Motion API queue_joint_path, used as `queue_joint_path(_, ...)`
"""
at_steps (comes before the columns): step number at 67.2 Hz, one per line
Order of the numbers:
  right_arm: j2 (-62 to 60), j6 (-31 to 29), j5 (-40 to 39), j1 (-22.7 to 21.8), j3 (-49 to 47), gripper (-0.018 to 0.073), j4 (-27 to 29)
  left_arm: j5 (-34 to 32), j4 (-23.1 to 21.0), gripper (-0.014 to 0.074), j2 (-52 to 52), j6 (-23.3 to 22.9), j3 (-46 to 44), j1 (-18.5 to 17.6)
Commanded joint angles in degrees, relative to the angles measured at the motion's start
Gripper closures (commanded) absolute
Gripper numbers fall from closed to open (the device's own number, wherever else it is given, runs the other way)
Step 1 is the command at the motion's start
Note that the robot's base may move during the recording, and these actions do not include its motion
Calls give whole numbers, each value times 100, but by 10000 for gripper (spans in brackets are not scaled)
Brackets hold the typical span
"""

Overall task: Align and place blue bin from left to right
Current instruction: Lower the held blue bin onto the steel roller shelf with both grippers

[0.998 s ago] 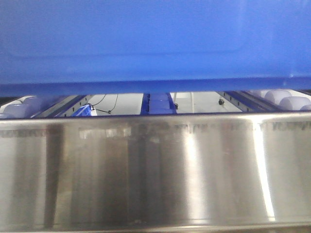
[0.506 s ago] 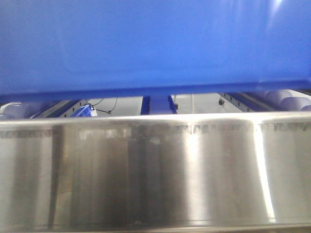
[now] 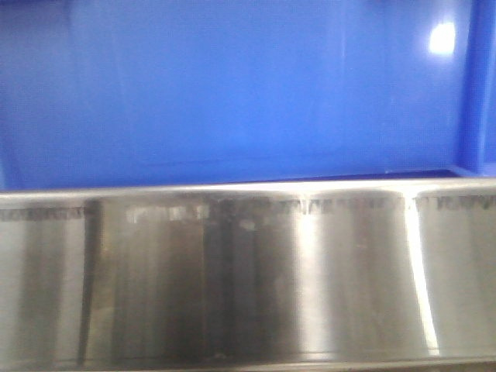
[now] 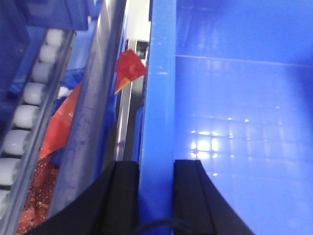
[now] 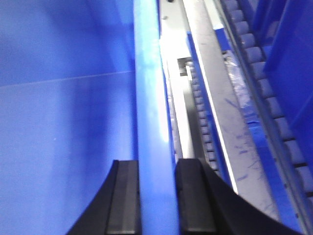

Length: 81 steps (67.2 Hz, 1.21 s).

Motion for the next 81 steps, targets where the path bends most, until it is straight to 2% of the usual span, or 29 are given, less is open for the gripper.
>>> queue_joint_path(1,-66,2,-636,67,-58,629,-9,-598,-82,707,-42,-75,-81,-31)
queue_joint_path(7,-68,2,-626,67,-58,627,-9,-611,-82,703,-42,-75,-81,-31)
queue_joint_path(11,-68,2,-626,67,-58,595,-9,-611,-82,661,-42,-75,-81,-31)
queue_joint_path(15,-68,2,-636,67,-58,480,-9,-623,-82,580,-42,-75,-81,-31)
queue_joint_path(23,-68,2,-636,67,-58,143,-9,-623,-82,326,-42,-75,-81,-31)
queue_joint_path(29,-68,2,-636,67,-58,8,-9,-623,-82,163,-42,-75,-93,-31)
queue_joint_path(35,-68,2,-636,67,-58,13,-9,-623,-82,61,-42,-75,-93,-31)
queue_joint_path(42,-68,2,-636,67,-58,43,-9,-623,-82,20,-42,-75,-93,-31)
queue_joint_path(51,-88,2,-606,67,-67,100,-9,-613,-82,34,-42,-75,-93,-31)
queue_joint_path(57,-101,2,-572,67,-80,166,-9,-590,-82,99,-87,-75,-93,-31)
queue_joint_path(62,-126,2,-504,67,-80,246,-9,-549,-82,220,-144,-75,-101,-31)
queue_joint_path(72,-299,-92,-486,90,-80,440,-9,-496,-44,526,-357,-75,-101,-31)
queue_joint_path(78,-493,-105,-486,89,-80,515,-9,-496,-44,702,-532,-75,-101,-31)
queue_joint_path(81,-593,-105,-496,89,-80,544,-9,-508,-39,707,-621,-75,-101,-31)
